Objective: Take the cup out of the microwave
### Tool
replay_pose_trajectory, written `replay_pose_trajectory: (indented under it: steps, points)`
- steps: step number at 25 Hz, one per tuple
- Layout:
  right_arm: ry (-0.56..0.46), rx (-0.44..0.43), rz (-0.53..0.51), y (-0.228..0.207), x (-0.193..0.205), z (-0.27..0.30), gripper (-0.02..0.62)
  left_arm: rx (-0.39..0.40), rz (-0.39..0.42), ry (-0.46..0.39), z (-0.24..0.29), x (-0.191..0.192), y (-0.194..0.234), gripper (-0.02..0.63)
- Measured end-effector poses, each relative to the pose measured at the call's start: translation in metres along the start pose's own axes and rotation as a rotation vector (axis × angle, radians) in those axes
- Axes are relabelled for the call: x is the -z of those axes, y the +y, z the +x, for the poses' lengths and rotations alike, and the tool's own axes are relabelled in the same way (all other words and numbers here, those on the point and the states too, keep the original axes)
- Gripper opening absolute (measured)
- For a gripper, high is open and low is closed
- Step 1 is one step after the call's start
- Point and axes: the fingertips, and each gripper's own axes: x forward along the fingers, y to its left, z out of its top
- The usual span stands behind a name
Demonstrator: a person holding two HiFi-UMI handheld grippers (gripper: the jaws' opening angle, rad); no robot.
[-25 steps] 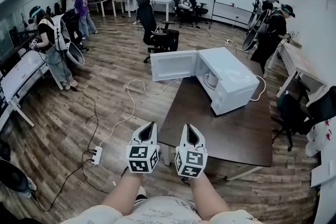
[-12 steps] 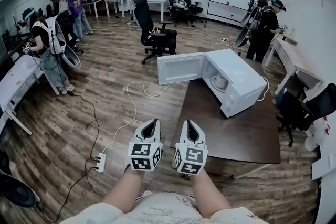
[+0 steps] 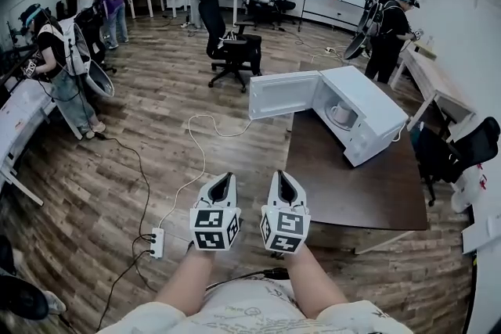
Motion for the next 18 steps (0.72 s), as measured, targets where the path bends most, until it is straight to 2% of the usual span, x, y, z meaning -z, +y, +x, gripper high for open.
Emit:
replay_pose_trajectory:
  steps: [6,12,18]
  points:
    - [-0.019,0.029,0.008,0.009,-0.016,0.026,0.011,0.019,0.015,0.001,0.009,-0.010,0.023,0.009]
    - [-0.046,0.076,0.022,-0.009,-0.025,0.048,0.011,0.049,0.039,-0.026,0.034,-0.026,0.025,0.009]
    - [-0.062,0.117,0.049,-0.033,-0.029,0.081,0.012,0.097,0.087,-0.010,0.080,-0.034,0.021,0.009]
